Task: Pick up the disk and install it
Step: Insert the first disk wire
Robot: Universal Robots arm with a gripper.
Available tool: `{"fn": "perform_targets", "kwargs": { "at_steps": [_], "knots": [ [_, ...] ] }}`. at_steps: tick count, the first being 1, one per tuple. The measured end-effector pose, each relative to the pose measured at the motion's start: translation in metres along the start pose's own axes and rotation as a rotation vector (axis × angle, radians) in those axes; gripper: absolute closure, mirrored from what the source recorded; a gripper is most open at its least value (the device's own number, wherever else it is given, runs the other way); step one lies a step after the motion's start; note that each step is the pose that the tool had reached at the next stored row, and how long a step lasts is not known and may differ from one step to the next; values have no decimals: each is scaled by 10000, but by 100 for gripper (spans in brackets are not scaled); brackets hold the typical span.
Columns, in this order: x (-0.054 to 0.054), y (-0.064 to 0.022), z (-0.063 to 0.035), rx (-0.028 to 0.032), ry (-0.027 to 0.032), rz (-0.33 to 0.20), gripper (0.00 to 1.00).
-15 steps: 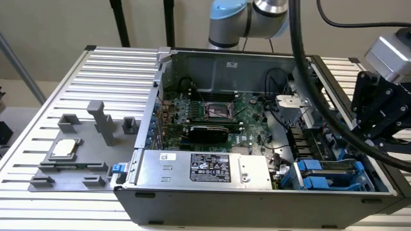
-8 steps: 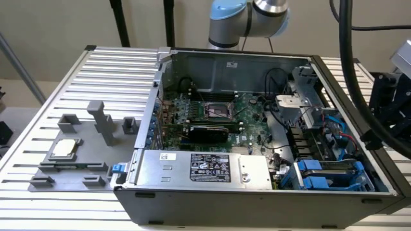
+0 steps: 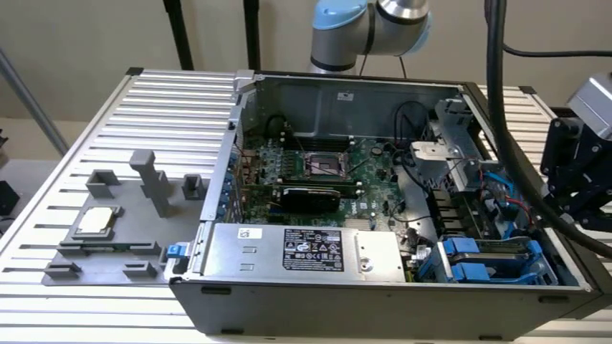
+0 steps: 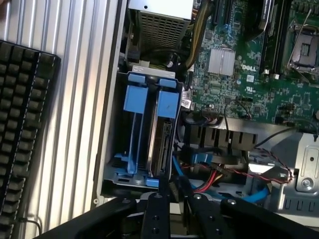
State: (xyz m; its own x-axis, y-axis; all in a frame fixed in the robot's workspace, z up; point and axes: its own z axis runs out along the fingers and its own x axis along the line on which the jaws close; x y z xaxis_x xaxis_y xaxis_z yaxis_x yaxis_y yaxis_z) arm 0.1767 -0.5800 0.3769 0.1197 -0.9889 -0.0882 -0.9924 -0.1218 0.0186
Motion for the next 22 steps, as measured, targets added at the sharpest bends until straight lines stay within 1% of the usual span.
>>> {"fn": "perform_targets", "kwargs": {
  "at_steps": [2, 6, 11, 15, 16, 22],
  "knots": [
    [-6, 15, 39, 0, -2, -9, 100],
    [-35, 76, 116, -1, 0, -44, 100],
    [-137, 68, 216, 1, 2, -66, 100],
    [-164, 86, 268, -2, 2, -96, 100],
    [-167, 97, 273, -3, 3, -103, 0],
    [-174, 188, 281, -5, 4, -131, 0]
  ]
}}
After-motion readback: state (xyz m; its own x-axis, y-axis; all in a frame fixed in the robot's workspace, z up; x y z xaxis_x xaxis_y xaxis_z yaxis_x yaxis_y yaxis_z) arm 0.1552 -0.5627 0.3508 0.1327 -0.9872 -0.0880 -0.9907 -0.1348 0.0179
